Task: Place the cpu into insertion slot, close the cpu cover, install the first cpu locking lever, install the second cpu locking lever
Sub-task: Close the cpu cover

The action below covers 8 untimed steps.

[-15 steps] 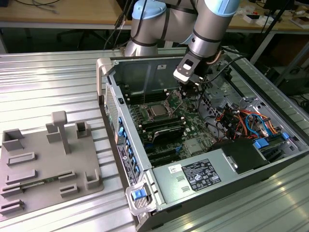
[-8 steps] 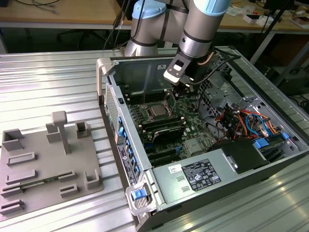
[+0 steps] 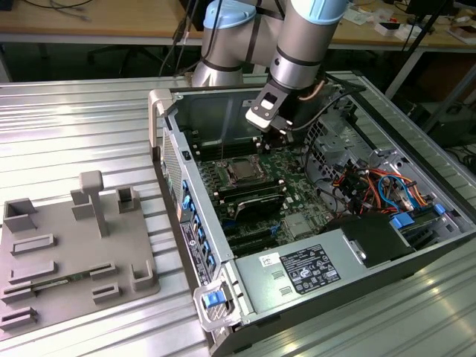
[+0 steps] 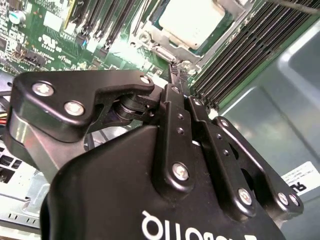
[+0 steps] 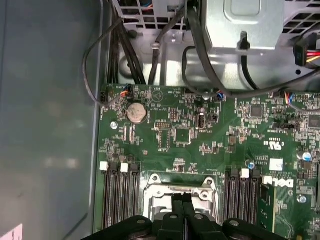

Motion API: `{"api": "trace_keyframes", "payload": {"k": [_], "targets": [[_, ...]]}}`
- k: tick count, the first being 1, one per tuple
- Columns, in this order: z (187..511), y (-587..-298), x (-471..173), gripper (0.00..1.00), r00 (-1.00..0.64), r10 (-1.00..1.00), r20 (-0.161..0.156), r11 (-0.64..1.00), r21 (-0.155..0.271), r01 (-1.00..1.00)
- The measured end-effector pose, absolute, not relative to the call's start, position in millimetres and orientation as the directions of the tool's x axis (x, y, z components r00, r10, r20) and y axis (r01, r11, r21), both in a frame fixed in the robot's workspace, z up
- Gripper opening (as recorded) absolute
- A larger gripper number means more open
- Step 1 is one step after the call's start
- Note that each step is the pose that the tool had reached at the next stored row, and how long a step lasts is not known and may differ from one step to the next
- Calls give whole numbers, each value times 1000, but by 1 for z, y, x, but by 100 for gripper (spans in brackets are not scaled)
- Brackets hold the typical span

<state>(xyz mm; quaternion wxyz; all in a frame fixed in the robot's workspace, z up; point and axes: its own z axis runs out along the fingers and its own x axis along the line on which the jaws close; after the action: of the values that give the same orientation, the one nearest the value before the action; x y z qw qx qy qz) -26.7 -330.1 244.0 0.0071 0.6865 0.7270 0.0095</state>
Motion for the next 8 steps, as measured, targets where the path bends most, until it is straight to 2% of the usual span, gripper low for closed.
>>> {"api": "trace_keyframes", "payload": {"k": [8], "targets": [[239, -330, -52, 11, -57, 998, 3, 57, 24, 998]]}}
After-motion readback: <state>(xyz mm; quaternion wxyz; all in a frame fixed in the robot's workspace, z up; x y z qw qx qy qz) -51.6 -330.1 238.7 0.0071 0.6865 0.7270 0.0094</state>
